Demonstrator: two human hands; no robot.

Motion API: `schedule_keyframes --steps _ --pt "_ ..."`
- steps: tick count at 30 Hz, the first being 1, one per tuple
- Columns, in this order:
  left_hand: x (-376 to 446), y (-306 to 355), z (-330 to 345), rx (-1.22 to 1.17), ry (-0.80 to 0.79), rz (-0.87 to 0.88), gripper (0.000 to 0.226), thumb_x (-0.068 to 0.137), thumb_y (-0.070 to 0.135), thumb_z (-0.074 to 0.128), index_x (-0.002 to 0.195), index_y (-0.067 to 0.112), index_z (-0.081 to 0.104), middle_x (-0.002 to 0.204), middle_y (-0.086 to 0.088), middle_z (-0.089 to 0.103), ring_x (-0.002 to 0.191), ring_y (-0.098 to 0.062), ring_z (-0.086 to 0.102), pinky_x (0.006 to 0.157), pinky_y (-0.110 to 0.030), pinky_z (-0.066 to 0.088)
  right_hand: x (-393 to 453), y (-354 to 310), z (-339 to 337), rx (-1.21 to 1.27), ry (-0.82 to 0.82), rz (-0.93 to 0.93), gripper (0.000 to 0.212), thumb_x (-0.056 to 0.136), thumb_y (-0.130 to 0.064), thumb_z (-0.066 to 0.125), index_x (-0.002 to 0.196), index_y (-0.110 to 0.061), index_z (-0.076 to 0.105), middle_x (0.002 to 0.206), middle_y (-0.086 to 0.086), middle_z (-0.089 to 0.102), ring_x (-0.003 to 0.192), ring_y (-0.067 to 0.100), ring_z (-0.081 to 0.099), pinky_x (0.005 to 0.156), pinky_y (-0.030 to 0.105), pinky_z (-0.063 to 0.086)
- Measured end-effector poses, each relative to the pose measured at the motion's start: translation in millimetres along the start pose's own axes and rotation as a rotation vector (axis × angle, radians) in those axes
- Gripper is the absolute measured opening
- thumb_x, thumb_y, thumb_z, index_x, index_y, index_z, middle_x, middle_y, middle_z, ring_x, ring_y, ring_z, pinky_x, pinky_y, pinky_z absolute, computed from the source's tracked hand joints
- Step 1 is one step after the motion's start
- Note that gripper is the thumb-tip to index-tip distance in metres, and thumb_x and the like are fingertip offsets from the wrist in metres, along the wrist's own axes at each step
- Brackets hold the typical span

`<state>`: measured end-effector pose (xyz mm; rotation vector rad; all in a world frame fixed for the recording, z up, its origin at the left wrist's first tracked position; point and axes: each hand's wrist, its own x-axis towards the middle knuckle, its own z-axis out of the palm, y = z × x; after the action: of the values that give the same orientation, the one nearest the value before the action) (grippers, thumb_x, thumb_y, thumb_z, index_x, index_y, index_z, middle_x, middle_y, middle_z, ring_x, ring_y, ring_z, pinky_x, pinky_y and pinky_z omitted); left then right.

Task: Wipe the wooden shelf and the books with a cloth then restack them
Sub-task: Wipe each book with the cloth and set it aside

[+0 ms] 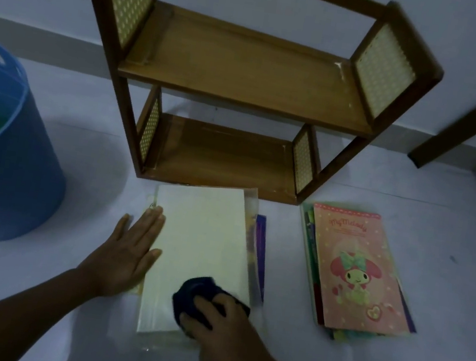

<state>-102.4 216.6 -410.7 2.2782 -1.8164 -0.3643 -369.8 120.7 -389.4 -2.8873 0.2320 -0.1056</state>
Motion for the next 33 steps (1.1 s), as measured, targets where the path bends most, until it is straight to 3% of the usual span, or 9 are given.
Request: schedule_keyframes --steps 3,9,11,15,23,26,29,31,33 --pt "-1 -1 -1 0.006 -0.006 0.005 0.064 0.1 0.048 0.009 0.153 0.015 -0.001 0.161 -0.004 -0.004 0.149 -0.012 -0.008 0.118 -0.039 -0.007 6 33 -27 -0.005 0.046 0.181 0.049 0.073 -0.023 0.046 0.12 -0.023 0.059 0.124 0.005 0.062 0.094 0.031 0.063 0.088 0.036 0.045" --pt "-1 -3 -3 0.005 0.004 -0.004 0.063 0.1 0.047 0.013 0.153 0.014 0.002 0.162 -0.004 -0.001 0.149 -0.012 -0.007 0.119 -0.037 -0.007 -24 108 -61 -0.147 0.168 0.711 0.05 0.081 -0.017 0.051 0.129 -0.005 0.055 0.123 0.024 0.059 0.098 0.045 0.057 0.08 0.052 0.052" --pt "-1 -2 -3 0.013 -0.008 -0.001 0.063 0.1 0.047 0.012 0.153 0.014 0.0 0.162 -0.004 -0.004 0.148 -0.011 -0.009 0.119 -0.036 -0.009 -40 114 -44 -0.102 0.035 0.635 0.063 0.083 -0.022 0.05 0.143 -0.01 0.035 0.135 0.025 0.052 0.111 0.048 0.055 0.088 0.056 0.049" --pt "-1 0 -4 0.01 -0.017 0.0 0.064 0.1 0.049 0.011 0.153 0.015 -0.001 0.162 -0.003 -0.006 0.148 -0.011 -0.01 0.118 -0.037 -0.011 -47 95 -37 -0.077 -0.088 0.438 0.095 0.076 -0.032 0.059 0.153 -0.029 0.003 0.161 0.007 0.008 0.147 0.032 0.004 0.113 0.06 0.01" --pt "-3 -1 -6 -0.171 0.005 0.009 0.064 0.097 0.055 0.006 0.152 0.024 -0.004 0.161 0.007 -0.009 0.148 -0.008 -0.008 0.119 -0.036 -0.007 -28 97 -18 -0.131 -0.016 -0.2 0.038 0.1 -0.017 0.042 0.137 -0.024 0.047 0.152 0.01 0.035 0.144 0.032 0.027 0.109 0.066 0.024" --pt "-15 -10 -19 -0.202 0.048 0.044 0.058 0.1 0.048 0.016 0.153 0.03 0.003 0.162 0.001 0.01 0.149 -0.014 0.008 0.12 -0.038 0.001 -12 86 -38 0.046 0.186 -0.151 0.024 0.099 -0.015 0.049 0.122 -0.019 0.057 0.139 0.01 0.053 0.14 0.031 0.035 0.107 0.065 0.03" --pt "-26 -4 -35 -0.217 0.128 0.144 0.069 0.092 0.028 0.041 0.153 0.023 0.01 0.16 0.001 0.018 0.148 -0.018 0.016 0.119 -0.042 0.009 22 63 -81 0.322 0.321 -0.063 0.029 0.09 -0.01 0.062 0.117 -0.018 0.054 0.131 0.008 0.055 0.139 0.025 0.037 0.117 0.046 0.024" --pt "-21 14 -47 -0.453 0.24 0.105 0.072 0.092 0.037 0.047 0.152 0.011 0.017 0.158 0.01 0.023 0.146 -0.007 0.019 0.12 -0.029 0.01 44 51 -121 0.553 0.383 0.025 0.029 0.093 -0.018 0.055 0.121 -0.02 0.052 0.129 0.001 0.056 0.132 0.013 0.045 0.113 0.025 0.031" --pt "-7 37 -62 -0.619 0.478 -0.001 0.065 0.092 0.048 0.047 0.139 0.004 0.041 0.144 0.028 0.04 0.129 0.009 0.04 0.109 -0.015 0.032 60 43 -161 0.669 0.48 0.113 0.026 0.098 -0.028 0.045 0.123 -0.023 0.052 0.12 -0.012 0.059 0.114 0.006 0.058 0.092 0.013 0.046"
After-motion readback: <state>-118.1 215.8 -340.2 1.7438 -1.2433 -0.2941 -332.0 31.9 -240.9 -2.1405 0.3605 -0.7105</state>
